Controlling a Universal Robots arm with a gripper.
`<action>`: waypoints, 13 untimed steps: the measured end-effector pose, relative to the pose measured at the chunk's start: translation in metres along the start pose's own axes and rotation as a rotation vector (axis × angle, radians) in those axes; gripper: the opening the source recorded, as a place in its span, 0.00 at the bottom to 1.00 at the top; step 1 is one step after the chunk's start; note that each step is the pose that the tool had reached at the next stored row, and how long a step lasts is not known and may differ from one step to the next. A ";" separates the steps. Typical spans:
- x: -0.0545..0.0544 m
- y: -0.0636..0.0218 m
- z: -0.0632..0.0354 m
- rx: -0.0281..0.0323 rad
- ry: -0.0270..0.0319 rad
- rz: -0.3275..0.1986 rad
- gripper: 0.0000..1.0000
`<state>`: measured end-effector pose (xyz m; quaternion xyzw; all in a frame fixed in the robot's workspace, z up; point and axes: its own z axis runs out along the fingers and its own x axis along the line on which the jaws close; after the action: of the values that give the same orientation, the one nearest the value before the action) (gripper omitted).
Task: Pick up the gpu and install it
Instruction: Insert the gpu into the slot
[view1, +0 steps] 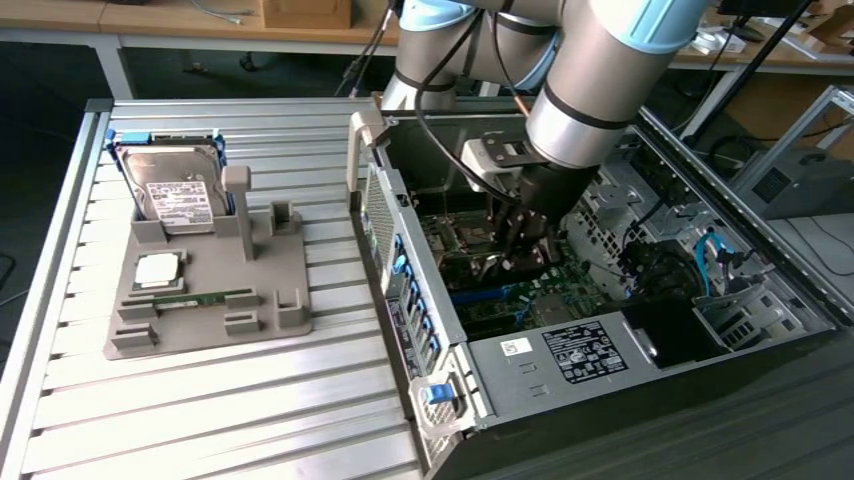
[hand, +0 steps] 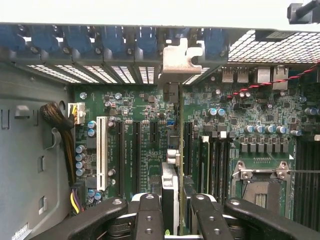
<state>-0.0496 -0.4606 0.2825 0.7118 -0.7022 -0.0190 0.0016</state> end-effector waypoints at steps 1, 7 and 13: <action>0.000 0.0001 0.0003 0.0001 -0.0001 0.000 0.27; -0.001 0.0004 0.0010 -0.0001 0.0002 0.000 0.27; -0.001 0.0037 0.0020 0.0000 0.0000 0.000 0.27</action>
<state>-0.0533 -0.4595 0.2805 0.7117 -0.7022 -0.0190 0.0016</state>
